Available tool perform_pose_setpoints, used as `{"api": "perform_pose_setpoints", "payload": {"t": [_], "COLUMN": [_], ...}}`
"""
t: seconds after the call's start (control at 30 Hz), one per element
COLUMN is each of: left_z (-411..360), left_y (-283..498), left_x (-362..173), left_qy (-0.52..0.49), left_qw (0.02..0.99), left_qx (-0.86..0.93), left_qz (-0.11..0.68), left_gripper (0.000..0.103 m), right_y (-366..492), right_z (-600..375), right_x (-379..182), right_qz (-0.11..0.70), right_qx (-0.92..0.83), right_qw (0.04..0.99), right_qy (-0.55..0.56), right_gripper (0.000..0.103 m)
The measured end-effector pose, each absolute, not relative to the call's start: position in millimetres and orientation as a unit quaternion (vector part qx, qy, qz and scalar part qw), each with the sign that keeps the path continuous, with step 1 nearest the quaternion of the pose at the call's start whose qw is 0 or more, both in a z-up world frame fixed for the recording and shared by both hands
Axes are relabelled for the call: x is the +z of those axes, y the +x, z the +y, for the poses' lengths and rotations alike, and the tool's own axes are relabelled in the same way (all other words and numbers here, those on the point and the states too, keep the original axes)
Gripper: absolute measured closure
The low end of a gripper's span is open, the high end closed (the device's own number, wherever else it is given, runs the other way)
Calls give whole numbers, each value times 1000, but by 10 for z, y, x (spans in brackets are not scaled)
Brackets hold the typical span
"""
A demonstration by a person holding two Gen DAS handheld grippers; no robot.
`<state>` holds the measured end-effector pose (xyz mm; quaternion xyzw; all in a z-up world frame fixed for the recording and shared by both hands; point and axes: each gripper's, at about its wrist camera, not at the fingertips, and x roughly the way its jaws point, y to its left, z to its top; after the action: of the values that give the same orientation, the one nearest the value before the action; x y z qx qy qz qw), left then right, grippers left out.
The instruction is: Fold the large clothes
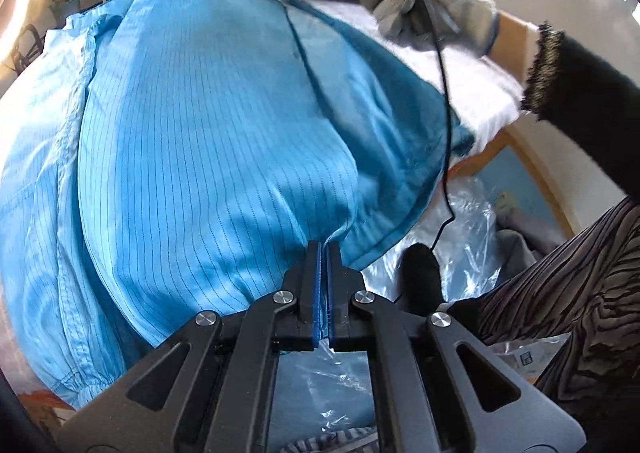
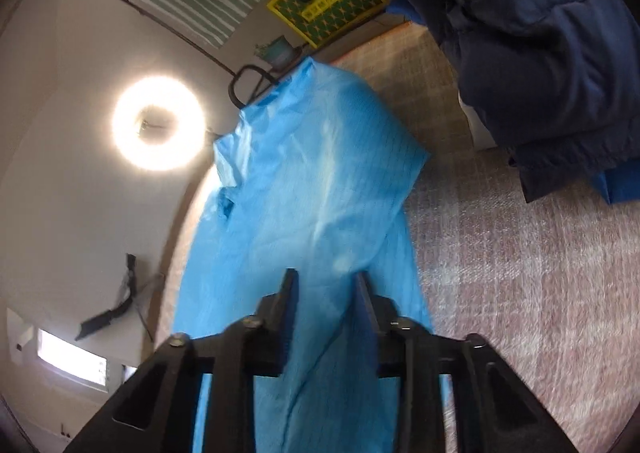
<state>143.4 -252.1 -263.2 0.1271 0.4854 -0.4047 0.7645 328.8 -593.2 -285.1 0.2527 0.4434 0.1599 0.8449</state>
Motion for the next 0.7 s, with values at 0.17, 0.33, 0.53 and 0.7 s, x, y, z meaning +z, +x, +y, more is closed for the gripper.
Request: {"api": "perform_pose_setpoints", "payload": {"t": [0.17, 0.33, 0.53, 0.7], "left_z": [-2476, -2645, -3138, -3479], "left_y": [1460, 1391, 1336, 1389], "left_x": [-2505, -2318, -2299, -2407], "left_qy": [75, 48, 67, 72], "left_qw": [748, 735, 721, 707], "left_qx": [-431, -471, -499, -505], "left_qz": [499, 486, 476, 489], "left_gripper": [103, 103, 103, 103], "right_y": [3341, 3386, 3532, 3689], "right_z": [-5879, -5979, -6128, -6213], "right_x": [-2688, -2466, -2329, -2462], "right_qz": [428, 404, 376, 379], "right_qx": [150, 136, 123, 114], "right_qw": [871, 887, 900, 900], "right_qy": [187, 177, 182, 183], "right_gripper": [103, 103, 103, 103]}}
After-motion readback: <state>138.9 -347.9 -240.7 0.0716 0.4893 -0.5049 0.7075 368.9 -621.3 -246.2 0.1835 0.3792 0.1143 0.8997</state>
